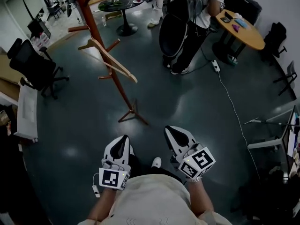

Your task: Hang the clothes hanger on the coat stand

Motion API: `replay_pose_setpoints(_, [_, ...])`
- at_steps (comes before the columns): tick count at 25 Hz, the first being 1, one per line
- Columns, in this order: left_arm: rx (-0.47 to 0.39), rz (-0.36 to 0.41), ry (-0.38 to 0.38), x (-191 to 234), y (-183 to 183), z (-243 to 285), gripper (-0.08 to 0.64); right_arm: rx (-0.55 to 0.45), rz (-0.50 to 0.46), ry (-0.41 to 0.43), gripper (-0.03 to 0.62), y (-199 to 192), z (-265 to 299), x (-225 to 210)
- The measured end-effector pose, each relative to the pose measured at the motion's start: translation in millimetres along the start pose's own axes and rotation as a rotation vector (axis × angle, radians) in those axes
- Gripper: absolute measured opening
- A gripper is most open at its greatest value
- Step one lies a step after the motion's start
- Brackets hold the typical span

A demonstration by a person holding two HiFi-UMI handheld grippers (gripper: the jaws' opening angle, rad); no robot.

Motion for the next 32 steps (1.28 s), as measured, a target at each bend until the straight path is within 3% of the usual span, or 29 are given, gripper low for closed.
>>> replay_pose_setpoints(16, [-0.022, 0.006, 0.090, -17, 2, -30, 0.014, 0.077, -0.066, 0.091, 0.020, -14, -16, 29])
replay_pose_setpoints(32, [-0.017, 0.008, 0.114, -26, -5, -35, 0.014, 0.094, -0.071, 0.083, 0.020, -23, -23, 24])
Point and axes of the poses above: the fingertips, and each gripper's own axes: z forward along the fingers, x to its left, y out of its top, the point moved 8 cm from there along -z, backward along the fingers, and after that the axes turned 4 degrees about y, right-handed, at the moved point
